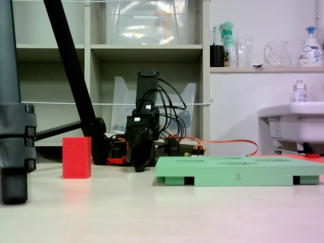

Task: Put the square block into the corresponding hole

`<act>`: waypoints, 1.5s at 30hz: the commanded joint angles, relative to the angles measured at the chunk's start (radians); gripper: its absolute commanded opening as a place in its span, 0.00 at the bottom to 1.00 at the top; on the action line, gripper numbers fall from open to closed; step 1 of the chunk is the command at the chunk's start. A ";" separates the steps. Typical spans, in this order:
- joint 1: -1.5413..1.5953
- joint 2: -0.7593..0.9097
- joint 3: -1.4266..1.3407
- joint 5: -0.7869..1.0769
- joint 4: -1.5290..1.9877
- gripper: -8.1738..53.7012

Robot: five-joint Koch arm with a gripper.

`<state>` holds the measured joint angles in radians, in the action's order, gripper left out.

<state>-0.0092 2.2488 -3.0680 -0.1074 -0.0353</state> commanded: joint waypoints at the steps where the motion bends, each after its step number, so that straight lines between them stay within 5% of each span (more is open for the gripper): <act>1: -0.005 0.077 -0.064 -0.003 0.037 0.68; 3: 0.005 0.077 -0.064 -0.044 0.035 0.69; 9: -0.008 0.077 -0.051 -0.811 -0.147 0.67; 11: -0.052 0.077 0.021 -0.908 -0.158 0.66; 17: -0.167 0.069 0.526 -1.227 0.520 0.59; 24: -0.215 -0.063 0.913 -1.256 0.920 0.53; 27: -0.218 -0.252 1.216 -1.238 1.235 0.54; 29: -0.221 -0.402 1.422 -1.232 1.417 0.57; 32: -0.242 -0.611 1.689 -1.192 1.574 0.78; 34: -0.259 -0.673 1.746 -1.158 1.580 0.83; 45: -0.299 -0.953 1.865 -1.101 1.577 0.93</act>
<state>-0.2930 1.2885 -1.2640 -1.2057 1.5094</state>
